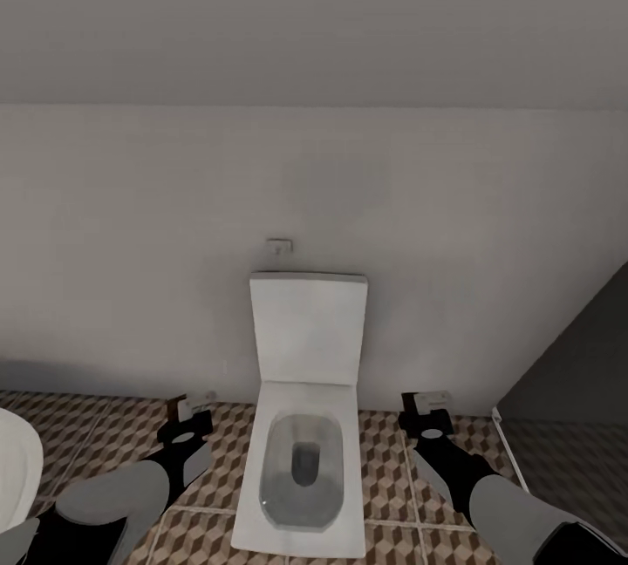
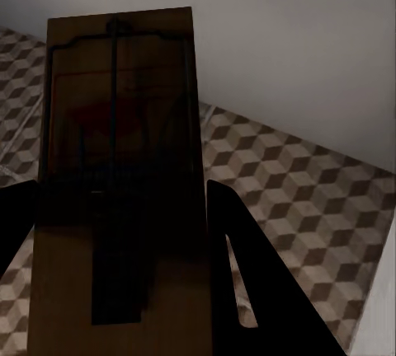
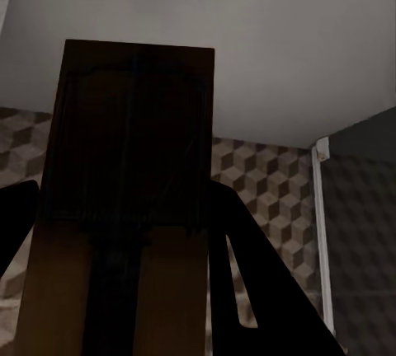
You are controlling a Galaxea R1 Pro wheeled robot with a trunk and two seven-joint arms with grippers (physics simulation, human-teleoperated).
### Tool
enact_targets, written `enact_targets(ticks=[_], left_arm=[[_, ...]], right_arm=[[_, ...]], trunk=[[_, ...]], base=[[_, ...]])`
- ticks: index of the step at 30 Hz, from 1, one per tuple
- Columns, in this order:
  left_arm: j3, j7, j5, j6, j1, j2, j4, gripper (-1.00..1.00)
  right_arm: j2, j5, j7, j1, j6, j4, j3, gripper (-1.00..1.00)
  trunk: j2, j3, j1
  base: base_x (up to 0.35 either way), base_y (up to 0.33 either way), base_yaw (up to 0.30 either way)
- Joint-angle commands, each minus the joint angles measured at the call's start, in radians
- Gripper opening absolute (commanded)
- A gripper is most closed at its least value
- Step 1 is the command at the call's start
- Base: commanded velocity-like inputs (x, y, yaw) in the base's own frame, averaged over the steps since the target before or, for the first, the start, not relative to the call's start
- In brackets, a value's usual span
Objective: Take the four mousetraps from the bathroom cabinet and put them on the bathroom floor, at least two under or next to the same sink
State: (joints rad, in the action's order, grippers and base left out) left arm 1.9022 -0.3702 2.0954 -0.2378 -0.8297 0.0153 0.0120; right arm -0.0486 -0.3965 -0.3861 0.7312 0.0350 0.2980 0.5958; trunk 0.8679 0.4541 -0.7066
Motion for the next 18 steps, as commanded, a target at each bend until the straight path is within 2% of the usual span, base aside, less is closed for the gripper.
enact_targets(ticks=[1, 13, 18], left_arm=[[0.009, -0.004, 0.006, 0.0, 0.002, -0.004, 0.0, -1.0], [0.009, -0.017, 0.005, 0.003, 0.008, -0.009, -0.004, -1.0], [0.01, -0.068, 0.004, 0.013, 0.007, 0.006, -0.012, -1.0]], right_arm=[[-0.001, -0.01, -0.006, 0.001, 0.002, 0.002, 0.009, -1.0], [0.003, -0.017, -0.007, -0.007, 0.0, 0.002, 0.01, -1.0], [0.006, -0.021, -0.012, -0.009, 0.005, -0.003, 0.01, -1.0]], trunk=[[0.008, 0.004, -0.004], [0.092, 0.042, -0.05], [0.127, 0.057, -0.069]], base=[[0.0, 0.0, 0.0], [0.0, 0.0, 0.0], [0.0, 0.0, 0.0]])
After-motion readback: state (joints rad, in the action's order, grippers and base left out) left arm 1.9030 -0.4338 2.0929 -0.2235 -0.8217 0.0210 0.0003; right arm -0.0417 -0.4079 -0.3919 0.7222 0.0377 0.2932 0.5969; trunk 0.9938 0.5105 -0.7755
